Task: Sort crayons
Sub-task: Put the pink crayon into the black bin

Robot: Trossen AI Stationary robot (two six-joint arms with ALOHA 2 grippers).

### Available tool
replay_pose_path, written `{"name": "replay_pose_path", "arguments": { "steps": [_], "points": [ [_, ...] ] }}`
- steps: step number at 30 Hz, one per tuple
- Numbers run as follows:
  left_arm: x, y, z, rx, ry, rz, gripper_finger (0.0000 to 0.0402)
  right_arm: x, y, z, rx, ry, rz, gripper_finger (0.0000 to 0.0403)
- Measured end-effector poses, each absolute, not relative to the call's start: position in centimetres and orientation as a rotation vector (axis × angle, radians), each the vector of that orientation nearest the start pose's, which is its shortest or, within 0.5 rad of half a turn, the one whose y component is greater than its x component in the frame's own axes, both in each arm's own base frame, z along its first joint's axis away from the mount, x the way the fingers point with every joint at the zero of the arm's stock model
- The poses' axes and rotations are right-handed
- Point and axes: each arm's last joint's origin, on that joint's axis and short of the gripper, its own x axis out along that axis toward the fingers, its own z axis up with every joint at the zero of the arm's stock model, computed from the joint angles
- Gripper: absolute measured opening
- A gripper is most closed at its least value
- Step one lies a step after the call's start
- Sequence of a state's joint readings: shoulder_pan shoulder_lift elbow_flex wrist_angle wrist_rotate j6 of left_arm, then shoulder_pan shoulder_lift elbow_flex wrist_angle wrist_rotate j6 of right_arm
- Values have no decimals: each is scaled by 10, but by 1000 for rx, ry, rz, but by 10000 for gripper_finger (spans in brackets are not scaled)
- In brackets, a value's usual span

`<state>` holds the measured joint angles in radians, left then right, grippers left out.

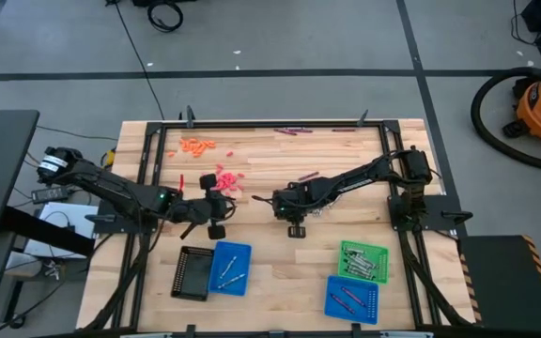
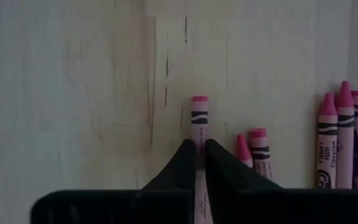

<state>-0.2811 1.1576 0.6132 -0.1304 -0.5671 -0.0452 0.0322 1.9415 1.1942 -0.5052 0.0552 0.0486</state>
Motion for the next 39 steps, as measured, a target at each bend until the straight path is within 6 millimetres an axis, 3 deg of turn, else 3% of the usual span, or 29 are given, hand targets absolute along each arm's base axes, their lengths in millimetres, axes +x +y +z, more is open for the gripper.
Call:
{"name": "replay_pose_path", "arguments": {
  "steps": [4,11,15,29,39],
  "points": [
    [222,-51,213,238,602,274,119,368,12,135,-25,1228,-64,17],
    [227,-55,215,187,548,222,185,370,16,136,-81,1196,-103,31],
    [233,-56,213,186,539,186,205,369,21,147,-100,1154,-133,32],
    [253,-62,200,164,486,179,208,375,65,216,-191,703,-139,33],
    [256,-65,208,170,400,157,208,377,74,223,-211,623,-143,34]
  ]
}}
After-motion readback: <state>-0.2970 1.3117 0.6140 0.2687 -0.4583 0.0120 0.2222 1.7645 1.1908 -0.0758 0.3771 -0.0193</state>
